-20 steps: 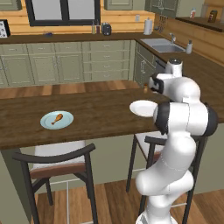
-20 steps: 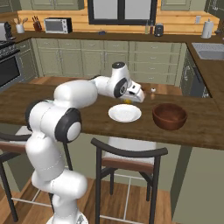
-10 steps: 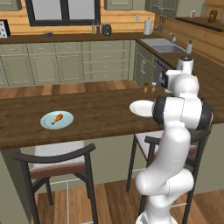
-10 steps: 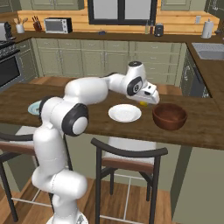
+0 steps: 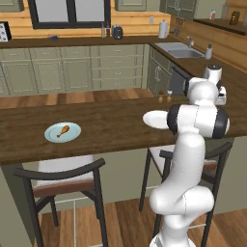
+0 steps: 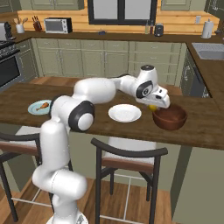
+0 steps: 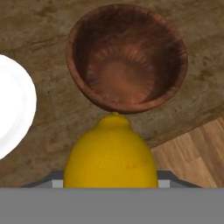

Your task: Pick the chicken drumstick and lemon from their plates and place them in the bowl. Then put the bowl in the fridge.

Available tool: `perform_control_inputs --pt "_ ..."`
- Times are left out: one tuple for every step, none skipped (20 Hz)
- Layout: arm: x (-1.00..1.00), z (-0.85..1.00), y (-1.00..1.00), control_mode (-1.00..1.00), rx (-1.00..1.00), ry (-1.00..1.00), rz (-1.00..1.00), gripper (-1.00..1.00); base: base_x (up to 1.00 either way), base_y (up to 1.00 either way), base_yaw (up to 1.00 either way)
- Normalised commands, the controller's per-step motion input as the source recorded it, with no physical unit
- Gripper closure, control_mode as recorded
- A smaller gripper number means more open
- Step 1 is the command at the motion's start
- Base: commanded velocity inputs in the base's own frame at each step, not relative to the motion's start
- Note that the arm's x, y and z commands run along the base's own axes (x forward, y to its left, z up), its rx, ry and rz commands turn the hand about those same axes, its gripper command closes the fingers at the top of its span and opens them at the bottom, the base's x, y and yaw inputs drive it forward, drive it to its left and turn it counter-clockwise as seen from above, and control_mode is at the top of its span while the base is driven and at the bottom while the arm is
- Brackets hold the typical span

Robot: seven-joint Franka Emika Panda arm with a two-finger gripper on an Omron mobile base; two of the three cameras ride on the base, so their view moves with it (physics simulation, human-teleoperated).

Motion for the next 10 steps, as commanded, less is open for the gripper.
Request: perform_control_inputs --pt "0.00 -0.41 -0.01 -1.00 0.00 0.00 0.00 1.00 0.00 0.00 0.00" --pt "0.11 -0.20 -0.15 -1.00 0.00 0.00 0.00 1.00 0.00 0.00 0.00" --pt "0.26 -0.02 -0.24 -1.00 0.00 0.00 0.00 1.00 0.00 0.00 0.00" --pt "0.30 0.00 -0.28 -1.00 0.00 0.00 0.00 1.00 0.00 0.00 0.00" --pt "0.39 0.00 -0.36 -1.00 0.01 0.00 0.01 1.00 0.00 0.00 0.00" --pt "0.50 -0.06 -0.30 -1.00 0.00 0.00 0.02 1.00 0.00 0.00 0.00" --pt "0.49 -0.06 -0.31 -1.00 0.00 -0.01 0.03 1.00 0.00 0.00 0.00" --pt "0.40 -0.14 -0.21 -1.00 0.00 -0.04 0.02 1.00 0.00 0.00 0.00" --pt "0.44 -0.15 -0.23 -1.00 0.00 -0.05 0.02 1.00 0.00 0.00 0.00" --pt "0.46 -0.19 -0.22 -1.00 0.00 -0.03 0.03 1.00 0.00 0.00 0.00"
